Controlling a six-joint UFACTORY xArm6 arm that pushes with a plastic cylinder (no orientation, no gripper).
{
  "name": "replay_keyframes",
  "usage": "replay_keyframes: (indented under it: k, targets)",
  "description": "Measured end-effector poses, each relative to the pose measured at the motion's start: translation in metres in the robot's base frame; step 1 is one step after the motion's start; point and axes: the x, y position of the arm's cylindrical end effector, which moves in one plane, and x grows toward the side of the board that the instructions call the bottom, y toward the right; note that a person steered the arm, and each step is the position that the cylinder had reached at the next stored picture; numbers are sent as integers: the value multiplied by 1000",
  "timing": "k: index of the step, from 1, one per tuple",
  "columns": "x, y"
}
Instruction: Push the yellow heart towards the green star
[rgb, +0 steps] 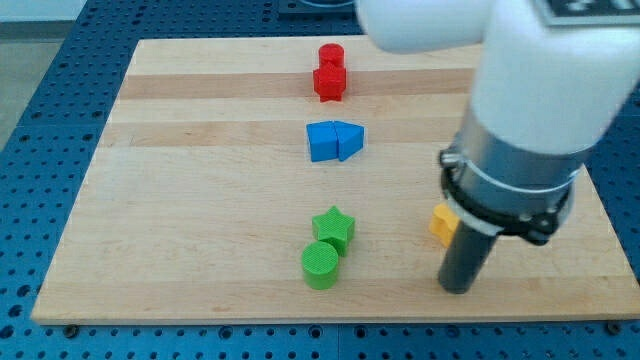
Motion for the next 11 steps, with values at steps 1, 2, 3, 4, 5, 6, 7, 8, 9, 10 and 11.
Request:
replay_keyframes:
  k: [1,2,3,4,5,6,7,8,9,10,11]
  targets:
    - [-10,1]
    - [-50,1]
    - [-51,2]
    - [-18,43]
    - [-43,71]
    - [-78,67]
    - [-94,64]
    - [-115,54]
    - [-112,45]
    - [-90,17]
    - [-53,-4]
